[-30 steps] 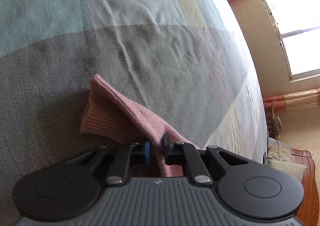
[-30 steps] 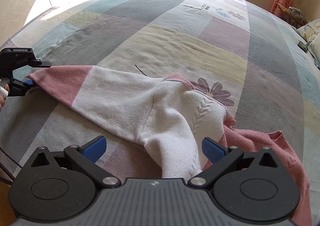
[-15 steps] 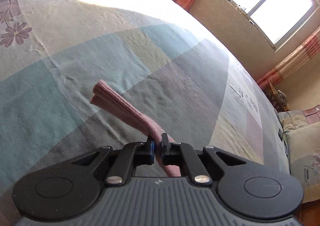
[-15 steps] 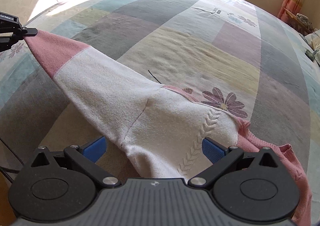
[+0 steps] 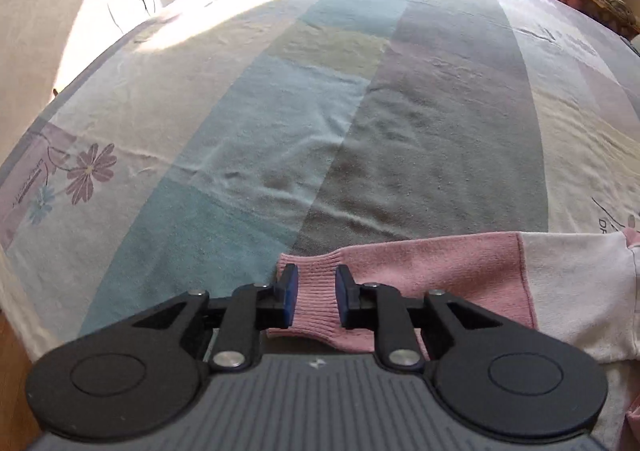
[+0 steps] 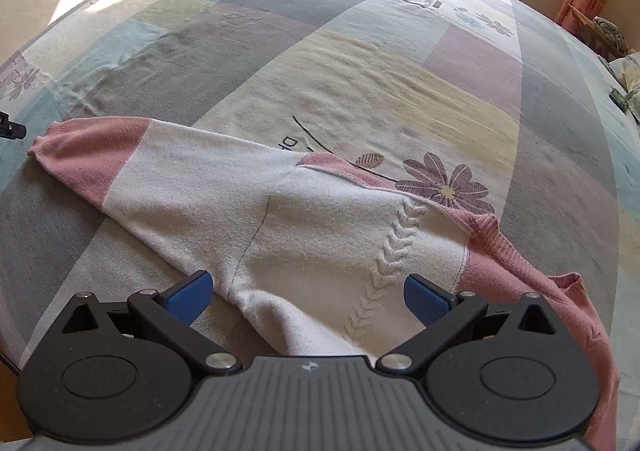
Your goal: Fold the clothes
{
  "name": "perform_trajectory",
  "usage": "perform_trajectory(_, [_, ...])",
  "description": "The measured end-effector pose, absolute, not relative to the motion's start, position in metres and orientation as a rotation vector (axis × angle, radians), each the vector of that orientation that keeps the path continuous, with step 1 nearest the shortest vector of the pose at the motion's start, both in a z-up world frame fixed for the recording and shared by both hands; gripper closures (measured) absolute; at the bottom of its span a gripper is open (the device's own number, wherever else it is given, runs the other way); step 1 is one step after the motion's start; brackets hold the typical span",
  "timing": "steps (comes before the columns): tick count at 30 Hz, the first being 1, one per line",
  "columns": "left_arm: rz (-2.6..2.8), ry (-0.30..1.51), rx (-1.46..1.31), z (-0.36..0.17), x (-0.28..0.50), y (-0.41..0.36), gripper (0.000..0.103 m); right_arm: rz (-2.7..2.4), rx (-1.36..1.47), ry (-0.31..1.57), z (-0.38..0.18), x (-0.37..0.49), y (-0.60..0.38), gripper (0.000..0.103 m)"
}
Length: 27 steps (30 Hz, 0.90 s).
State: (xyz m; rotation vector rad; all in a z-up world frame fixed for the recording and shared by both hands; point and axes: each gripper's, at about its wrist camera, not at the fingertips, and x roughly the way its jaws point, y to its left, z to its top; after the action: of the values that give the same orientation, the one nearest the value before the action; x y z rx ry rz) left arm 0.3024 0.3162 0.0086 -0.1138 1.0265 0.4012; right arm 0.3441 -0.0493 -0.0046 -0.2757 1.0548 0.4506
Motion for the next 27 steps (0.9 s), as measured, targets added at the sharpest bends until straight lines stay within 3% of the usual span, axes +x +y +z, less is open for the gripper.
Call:
perform_trajectory(4, [0.135,1.004,-0.057,0.013,0.361,0.247,0.075,0.391,-0.190,1.055,0.001,0.348,-0.080,0.002])
perform_trajectory(6, [-0.008,1.000,-0.070,0.006,0.388,0.204,0.072,0.356,-0.169,1.055,0.003,0.352,-0.105,0.016])
perform_trajectory(11, [-0.215,1.017,-0.072,-0.006,0.426,0.094,0.068,0.294,-0.149,1.078,-0.001,0.364,-0.186,0.032])
perform_trajectory(12, [-0.249,1.017,-0.072,-0.006,0.426,0.075,0.062,0.294,-0.144,1.080,-0.002,0.367,-0.201,0.039])
perform_trajectory(18, [-0.339,1.020,-0.002,-0.006,0.424,-0.016,0.058,0.341,-0.159,1.095,-0.008,0.375,-0.278,0.049])
perform_trajectory(27, [-0.260,1.003,0.035,-0.023,0.501,-0.016,0.059,0.395,-0.110,1.080,-0.025,0.456,-0.334,0.060])
